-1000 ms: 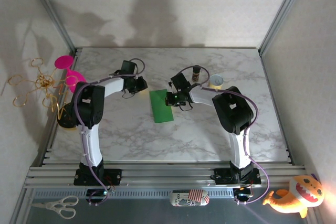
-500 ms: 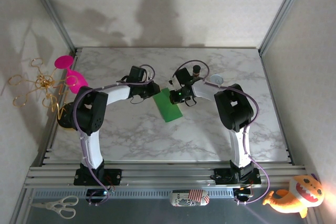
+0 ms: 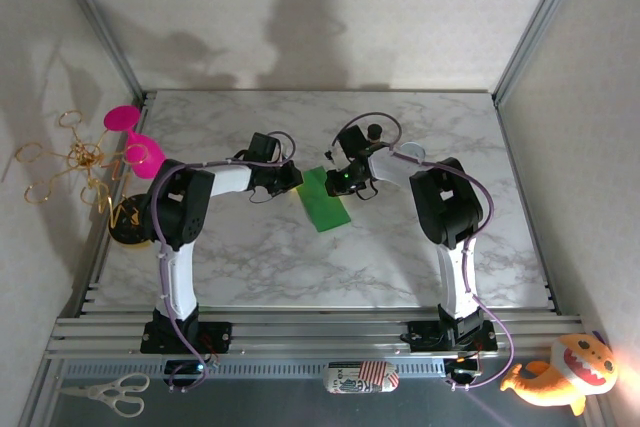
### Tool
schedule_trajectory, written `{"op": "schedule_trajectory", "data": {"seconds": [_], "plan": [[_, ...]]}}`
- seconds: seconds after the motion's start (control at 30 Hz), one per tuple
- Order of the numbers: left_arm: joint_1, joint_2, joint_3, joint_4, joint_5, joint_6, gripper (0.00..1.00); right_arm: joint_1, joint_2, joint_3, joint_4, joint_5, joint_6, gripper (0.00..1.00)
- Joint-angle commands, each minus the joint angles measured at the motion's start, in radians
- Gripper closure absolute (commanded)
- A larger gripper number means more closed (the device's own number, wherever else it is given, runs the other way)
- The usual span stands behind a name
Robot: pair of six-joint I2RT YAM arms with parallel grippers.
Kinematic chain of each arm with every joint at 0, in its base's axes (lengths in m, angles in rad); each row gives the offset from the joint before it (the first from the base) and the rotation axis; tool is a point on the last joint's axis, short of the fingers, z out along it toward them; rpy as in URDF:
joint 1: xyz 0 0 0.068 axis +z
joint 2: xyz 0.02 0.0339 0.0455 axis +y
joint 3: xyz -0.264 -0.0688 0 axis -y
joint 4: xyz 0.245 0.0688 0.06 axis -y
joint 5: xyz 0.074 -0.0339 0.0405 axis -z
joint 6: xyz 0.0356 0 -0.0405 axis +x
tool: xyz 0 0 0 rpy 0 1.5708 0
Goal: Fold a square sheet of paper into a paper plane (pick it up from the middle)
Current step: Move the square sheet of paper to the center of the table, then first fold in half a square sheet of paper at the center of the table.
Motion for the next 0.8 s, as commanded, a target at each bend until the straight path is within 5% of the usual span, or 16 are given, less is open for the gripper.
{"op": "schedule_trajectory", "data": {"seconds": [0.0,0.33,0.77], "plan": [[0.005,0.012,-0.01,-0.022,-0.051,-0.002,0.91,0.006,-0.09,-0.021,-0.011,-0.042,0.114,0.87],[0.003,0.01,-0.021,-0.008,-0.041,-0.015,0.91,0.139,-0.142,-0.185,0.209,-0.173,0.384,0.95],[0.005,0.007,-0.033,-0.004,-0.037,-0.008,0.91,0.153,-0.027,-0.13,0.163,-0.121,0.353,1.0]]}}
